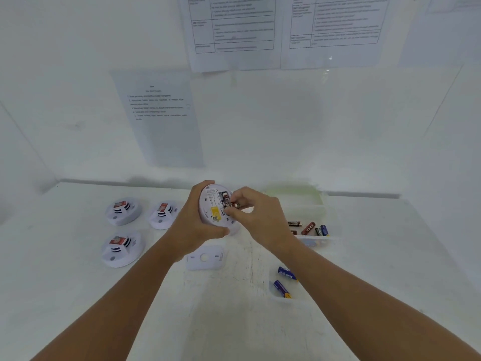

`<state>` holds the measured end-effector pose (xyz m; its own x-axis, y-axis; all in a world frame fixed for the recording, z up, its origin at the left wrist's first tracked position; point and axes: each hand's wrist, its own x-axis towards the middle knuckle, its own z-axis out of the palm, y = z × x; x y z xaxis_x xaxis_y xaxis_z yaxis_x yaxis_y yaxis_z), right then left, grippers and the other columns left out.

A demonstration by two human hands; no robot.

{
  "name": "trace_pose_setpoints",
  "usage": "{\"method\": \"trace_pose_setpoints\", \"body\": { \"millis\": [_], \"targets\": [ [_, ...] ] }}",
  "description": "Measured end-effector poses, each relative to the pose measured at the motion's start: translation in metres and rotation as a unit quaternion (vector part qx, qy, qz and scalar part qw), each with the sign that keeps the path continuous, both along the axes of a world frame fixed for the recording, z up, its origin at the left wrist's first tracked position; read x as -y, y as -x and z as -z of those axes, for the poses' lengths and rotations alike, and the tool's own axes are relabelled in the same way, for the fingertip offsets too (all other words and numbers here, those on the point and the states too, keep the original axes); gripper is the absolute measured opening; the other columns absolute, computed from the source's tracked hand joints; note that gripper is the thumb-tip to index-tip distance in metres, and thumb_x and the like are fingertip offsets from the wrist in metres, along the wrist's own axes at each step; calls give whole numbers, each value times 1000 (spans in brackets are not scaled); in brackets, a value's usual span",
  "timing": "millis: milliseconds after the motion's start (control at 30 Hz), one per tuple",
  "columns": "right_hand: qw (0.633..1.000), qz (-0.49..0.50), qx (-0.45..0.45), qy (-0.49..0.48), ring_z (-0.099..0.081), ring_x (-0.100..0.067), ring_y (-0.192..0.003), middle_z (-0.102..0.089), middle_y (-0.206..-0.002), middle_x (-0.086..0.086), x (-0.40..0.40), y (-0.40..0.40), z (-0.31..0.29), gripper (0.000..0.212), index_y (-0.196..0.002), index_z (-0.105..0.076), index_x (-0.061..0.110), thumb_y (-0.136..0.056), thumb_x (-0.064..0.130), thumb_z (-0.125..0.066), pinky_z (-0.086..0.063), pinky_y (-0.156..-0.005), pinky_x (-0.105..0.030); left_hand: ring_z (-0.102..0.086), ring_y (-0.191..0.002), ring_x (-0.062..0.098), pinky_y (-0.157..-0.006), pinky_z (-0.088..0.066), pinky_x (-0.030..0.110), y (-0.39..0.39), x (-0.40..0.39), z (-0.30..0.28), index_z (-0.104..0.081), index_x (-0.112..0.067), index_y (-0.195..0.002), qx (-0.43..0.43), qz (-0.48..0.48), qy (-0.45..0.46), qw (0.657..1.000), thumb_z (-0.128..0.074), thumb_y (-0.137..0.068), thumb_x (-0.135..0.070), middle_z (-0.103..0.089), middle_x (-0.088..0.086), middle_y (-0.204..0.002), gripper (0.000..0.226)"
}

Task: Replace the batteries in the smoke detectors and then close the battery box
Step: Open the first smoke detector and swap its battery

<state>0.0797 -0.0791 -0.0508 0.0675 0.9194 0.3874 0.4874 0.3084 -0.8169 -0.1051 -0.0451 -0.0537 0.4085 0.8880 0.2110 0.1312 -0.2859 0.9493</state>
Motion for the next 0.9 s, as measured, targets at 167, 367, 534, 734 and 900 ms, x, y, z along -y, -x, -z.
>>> {"method": "trace_pose_setpoints", "body": {
  "millis": [167,367,534,734,900],
  "targets": [
    [986,-82,147,-5,-59,-1,-112,-73,-124,12,2,4,-2,32,-128,-72,29,-97,37,-69,-37,-91,-5,-67,-113,18,-81,-63,33,24,2,-1,-44,-27,-142,30,-19,24,999,-83,-67,21,-65,-4,-125,98],
    [983,-114,144,-26,-58,-7,-104,-73,-116,5,-9,18,-9,28,-121,-75,26,-93,25,-75,-37,-89,-5,-66,-116,22,-84,-62,38,48,3,-5,-44,-29,-144,25,-2,32,999,-85,-60,18,-62,-2,-131,104],
    [991,-112,49,51,-59,-8,-101,-63,-105,8,-16,35,-21,46,-115,-66,31,-76,25,-90,-49,-84,-22,-63,-120,20,-81,-63,37,66,5,-16,-43,-30,-143,-10,18,17,1000,-81,-64,25,-61,-9,-127,103],
    [974,-111,-8,198,-60,-16,-101,-56,-111,0,-27,46,-37,92,-128,-45,35,-57,19,-100,-62,-80,-45,-54,-122,4,-81,-60,25,78,5,-21,-41,-29,-143,-89,41,-20,995,-83,-64,21,-54,-17,-127,102],
    [970,-96,-15,221,-62,-19,-101,-55,-112,0,-32,52,-34,93,-130,-44,35,-56,24,-101,-63,-81,-45,-57,-119,6,-79,-60,26,83,3,-14,-42,-28,-140,-68,27,-20,997,-83,-64,22,-56,-17,-124,100]
  ]
}}
